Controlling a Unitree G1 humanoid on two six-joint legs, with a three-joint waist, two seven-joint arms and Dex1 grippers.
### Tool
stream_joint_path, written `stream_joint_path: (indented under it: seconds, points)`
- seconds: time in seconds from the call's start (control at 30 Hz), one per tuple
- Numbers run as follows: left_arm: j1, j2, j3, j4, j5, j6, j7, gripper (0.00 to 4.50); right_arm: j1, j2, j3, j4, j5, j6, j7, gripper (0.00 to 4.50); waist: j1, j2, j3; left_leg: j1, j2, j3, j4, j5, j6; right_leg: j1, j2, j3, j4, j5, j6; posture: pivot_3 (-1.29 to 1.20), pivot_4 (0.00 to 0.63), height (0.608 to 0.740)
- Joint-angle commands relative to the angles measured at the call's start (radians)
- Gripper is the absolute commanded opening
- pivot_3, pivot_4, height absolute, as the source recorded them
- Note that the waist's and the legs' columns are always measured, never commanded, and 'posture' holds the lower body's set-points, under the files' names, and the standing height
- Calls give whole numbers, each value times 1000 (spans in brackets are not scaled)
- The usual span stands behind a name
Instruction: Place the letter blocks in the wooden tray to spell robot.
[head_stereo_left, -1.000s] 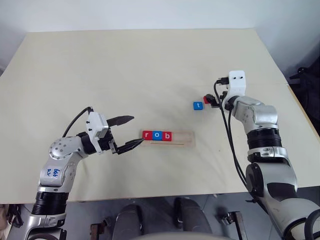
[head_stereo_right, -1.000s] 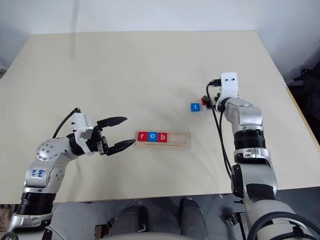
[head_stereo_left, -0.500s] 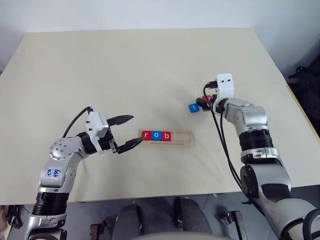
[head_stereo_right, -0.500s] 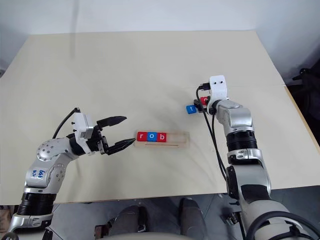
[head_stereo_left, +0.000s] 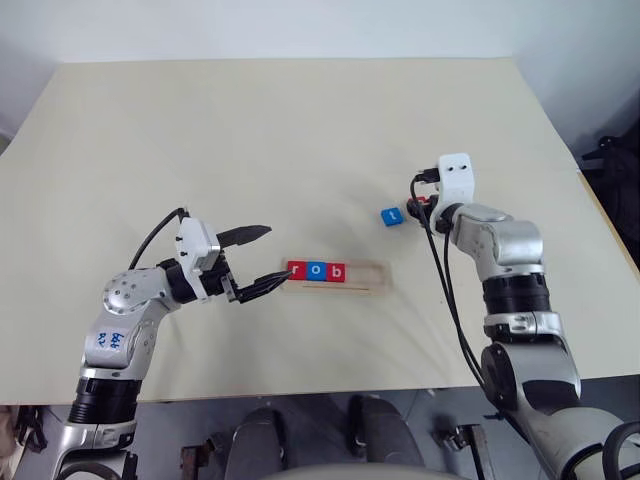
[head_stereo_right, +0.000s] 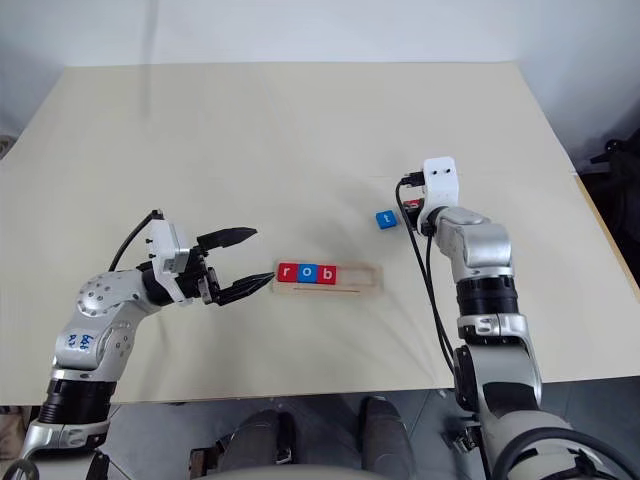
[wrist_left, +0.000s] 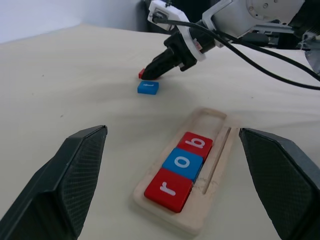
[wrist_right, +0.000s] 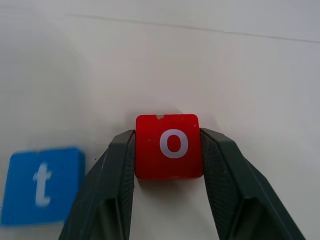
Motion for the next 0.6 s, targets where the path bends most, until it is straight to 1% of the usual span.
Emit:
stream_joint_path:
  seconds: [0.03,0.2,0.33,0.47,0.6]
  points:
    - [-32,-8,-12,30,-2,-20,-28,4500,69,-33,-55,-231,31,121,-12,1800,1,0,0,0,0,0,0,0,0,0,0,0,0,0,0,0,150,740]
    - [-80,-19,-31,90,5,-38,-66,4500,254,-24,-128,-609,56,358,-51,1800,2,0,0,-1,0,-1,-1,0,0,0,0,0,-2,0,0,0,150,740]
    - [-109,-27,-45,126,10,-47,-88,4500,375,36,-181,-857,66,528,-79,1800,0,0,0,0,0,-1,-1,0,0,0,0,0,-3,0,0,0,150,740]
    - [-133,-30,-56,157,13,-54,-111,4500,455,108,-208,-1013,50,630,-101,1800,0,0,0,0,0,-1,-1,0,0,-1,1,0,-4,0,0,0,150,740]
    - [-151,-34,-64,176,16,-59,-132,4500,499,179,-190,-1059,28,662,-129,1800,1,0,0,0,-1,-2,-1,0,0,0,0,-1,-4,0,-1,0,150,740]
